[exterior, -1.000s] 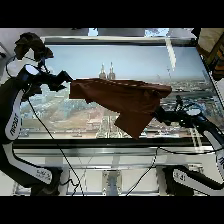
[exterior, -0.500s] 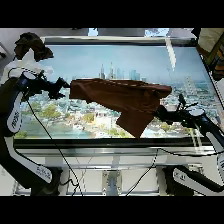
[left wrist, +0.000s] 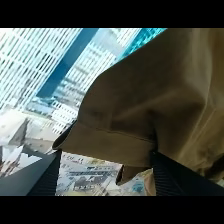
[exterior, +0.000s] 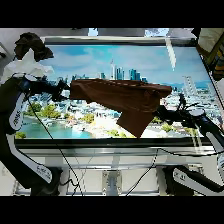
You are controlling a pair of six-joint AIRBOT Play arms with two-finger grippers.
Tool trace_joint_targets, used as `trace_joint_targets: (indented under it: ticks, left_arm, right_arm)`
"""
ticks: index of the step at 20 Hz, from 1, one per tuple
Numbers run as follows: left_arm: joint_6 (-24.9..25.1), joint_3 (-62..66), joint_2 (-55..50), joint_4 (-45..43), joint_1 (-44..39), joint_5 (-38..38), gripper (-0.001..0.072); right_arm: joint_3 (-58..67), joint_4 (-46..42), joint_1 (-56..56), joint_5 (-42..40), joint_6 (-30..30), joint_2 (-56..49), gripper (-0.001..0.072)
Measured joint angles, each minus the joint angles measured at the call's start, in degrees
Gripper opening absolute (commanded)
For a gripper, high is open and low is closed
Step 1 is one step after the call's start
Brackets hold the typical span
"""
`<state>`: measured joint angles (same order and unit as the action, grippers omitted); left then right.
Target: Fold the shirts.
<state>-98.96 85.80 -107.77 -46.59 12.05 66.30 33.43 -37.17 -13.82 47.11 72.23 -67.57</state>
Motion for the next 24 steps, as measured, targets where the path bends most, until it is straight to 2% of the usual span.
trace_joint_targets:
  ticks: [4, 7, 9, 10, 14, 17, 19, 24]
  left_arm:
    - [-1.1, 0.0, -1.1, 0.7, 0.0, 0.4, 0.0557]
    - [-1.6, 0.0, -2.1, 0.9, 0.0, 0.3, 0.0323]
    - [-1.7, 0.0, -2.4, 0.7, 0.0, -1.2, 0.0070]
    - [-1.8, 0.0, -2.6, 0.5, 0.0, -2.2, 0.0016]
    - [0.5, 0.0, -2.8, 3.0, 0.0, -5.5, 0.0015]
    - [8.2, 0.1, -2.7, 12.2, 0.0, -5.7, 0.0015]
    - [16.7, 0.1, -2.0, 23.5, 0.0, -3.9, 0.0014]
    - [38.1, 0.2, 6.0, 65.3, 0.0, 5.1, 0.0013]
  right_arm:
    - [0.0, 0.5, 0.0, -0.3, 0.0, 0.0, 0.0032]
    - [0.0, 0.9, 0.0, -0.6, 0.0, 0.0, 0.0032]
    - [0.0, 1.0, 0.0, -0.8, 0.0, 0.0, 0.0032]
    - [0.0, 1.0, 0.0, -1.0, 0.0, 0.0, 0.0032]
    - [0.0, 1.4, 0.0, -1.5, -0.2, 0.1, 0.0031]
    - [0.4, 2.0, 0.0, -1.5, -1.0, 2.5, 0.0030]
    - [1.8, 2.2, -0.2, -1.4, -1.5, 6.5, 0.0029]
    - [10.4, 4.3, -7.2, 1.9, -0.9, 21.8, 0.0029]
